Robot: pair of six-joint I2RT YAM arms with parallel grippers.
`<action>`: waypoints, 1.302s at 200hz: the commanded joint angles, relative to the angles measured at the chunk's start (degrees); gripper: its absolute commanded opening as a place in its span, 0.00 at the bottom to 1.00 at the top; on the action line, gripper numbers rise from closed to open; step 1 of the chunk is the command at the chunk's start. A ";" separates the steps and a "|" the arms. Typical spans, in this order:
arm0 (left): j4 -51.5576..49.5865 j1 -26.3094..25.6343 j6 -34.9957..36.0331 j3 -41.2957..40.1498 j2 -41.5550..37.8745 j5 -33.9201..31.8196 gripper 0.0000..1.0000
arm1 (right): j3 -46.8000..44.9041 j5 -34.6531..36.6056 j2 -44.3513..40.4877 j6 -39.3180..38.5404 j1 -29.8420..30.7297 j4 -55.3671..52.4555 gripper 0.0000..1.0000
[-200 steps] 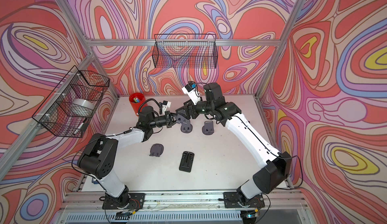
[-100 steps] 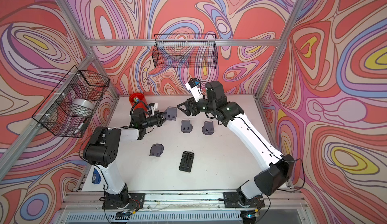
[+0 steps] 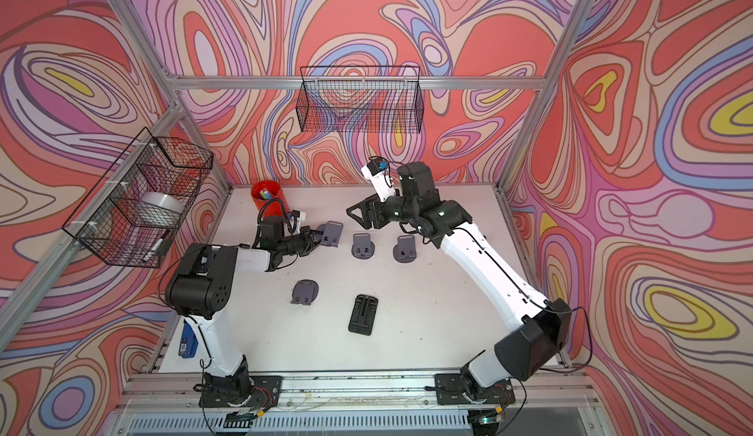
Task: Open the phone stand
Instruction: Place the phone stand at the center of the board.
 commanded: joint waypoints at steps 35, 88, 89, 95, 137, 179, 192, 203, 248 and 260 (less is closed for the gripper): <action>5.07 0.41 -1.99 2.37 6.25 -0.13 0.00 | -1.26 1.11 -2.62 0.14 0.24 -1.30 0.74; 4.00 0.41 -1.79 3.08 8.06 -0.56 0.00 | -1.46 0.88 -2.77 0.75 0.24 -1.22 0.74; 4.00 0.41 -1.79 3.04 8.11 -0.52 0.00 | -1.50 0.88 -2.80 0.76 0.24 -1.24 0.74; 3.91 0.41 -1.79 3.08 8.24 -0.53 0.00 | -1.44 0.80 -2.75 0.77 0.24 -1.18 0.74; 2.17 0.41 -0.71 3.04 8.87 -0.92 0.07 | -1.26 0.40 -2.36 1.12 0.24 -1.08 0.74; 1.19 0.85 -0.29 2.99 9.22 -0.77 0.17 | -1.19 0.14 -2.18 1.25 0.24 -1.00 0.74; 0.78 1.02 -0.30 3.03 9.22 -0.51 0.22 | -1.26 -0.15 -1.90 1.38 0.24 -0.73 0.74; 0.75 1.35 -0.36 2.87 9.16 -0.40 0.25 | -1.19 -0.30 -1.69 1.55 0.24 -0.60 0.74; 0.76 2.59 -0.30 1.37 8.17 -0.39 0.31 | -1.18 -1.22 -1.27 2.03 0.24 0.16 0.74; 0.82 2.95 -0.30 1.08 8.08 -0.31 0.32 | -1.18 -1.31 -1.27 1.99 0.24 0.19 0.74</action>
